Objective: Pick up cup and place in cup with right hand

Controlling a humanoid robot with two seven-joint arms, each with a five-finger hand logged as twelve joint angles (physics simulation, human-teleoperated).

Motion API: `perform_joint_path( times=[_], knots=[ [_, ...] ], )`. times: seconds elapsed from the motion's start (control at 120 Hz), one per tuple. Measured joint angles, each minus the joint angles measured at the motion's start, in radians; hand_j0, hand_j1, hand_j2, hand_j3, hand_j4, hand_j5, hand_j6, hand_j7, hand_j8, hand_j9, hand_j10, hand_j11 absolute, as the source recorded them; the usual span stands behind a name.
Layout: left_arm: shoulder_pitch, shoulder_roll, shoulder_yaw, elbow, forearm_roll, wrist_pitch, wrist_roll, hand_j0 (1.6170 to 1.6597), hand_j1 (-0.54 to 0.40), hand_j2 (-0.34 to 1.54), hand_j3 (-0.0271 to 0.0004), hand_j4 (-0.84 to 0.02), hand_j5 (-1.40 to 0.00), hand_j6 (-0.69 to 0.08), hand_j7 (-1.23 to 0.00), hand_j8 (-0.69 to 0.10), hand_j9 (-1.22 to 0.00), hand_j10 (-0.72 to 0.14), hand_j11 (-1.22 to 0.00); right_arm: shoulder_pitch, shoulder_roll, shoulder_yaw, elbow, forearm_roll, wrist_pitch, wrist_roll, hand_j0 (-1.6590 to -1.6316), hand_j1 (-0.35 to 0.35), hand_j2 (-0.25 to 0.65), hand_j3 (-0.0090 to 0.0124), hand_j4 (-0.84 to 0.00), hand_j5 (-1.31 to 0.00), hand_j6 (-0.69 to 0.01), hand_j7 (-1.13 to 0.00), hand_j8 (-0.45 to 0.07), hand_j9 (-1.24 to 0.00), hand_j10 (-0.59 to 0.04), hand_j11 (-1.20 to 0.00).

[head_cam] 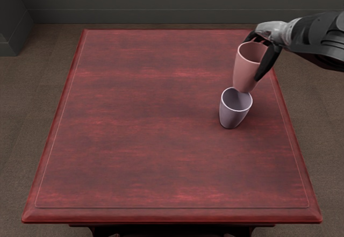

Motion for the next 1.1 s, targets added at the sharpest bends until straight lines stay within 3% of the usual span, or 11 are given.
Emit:
perform_joint_path(
  times=[0.608,1.1],
  knots=[
    [0.037,0.000,-0.001,0.000,0.000,0.000,0.000,1.6581,0.349,0.00,0.0000,0.000,0.00,0.000,0.00,0.000,0.00,0.000,0.00,0.002,-0.034,0.005,0.072,-0.002,0.002,0.000,-1.6544,0.124,0.002,-0.0002,-0.366,-0.61,-0.278,-0.60,-0.300,-0.62,-0.445,-0.62],
    [0.063,0.000,-0.001,0.000,0.000,0.000,0.000,1.6581,0.349,0.00,0.0000,0.000,0.00,0.000,0.00,0.000,0.00,0.000,0.00,-0.006,-0.030,0.017,0.091,-0.003,-0.001,0.000,-1.6544,0.119,-0.005,-0.0002,-0.372,-0.61,-0.282,-0.60,-0.304,-0.62,-0.447,-0.62]
  ],
)
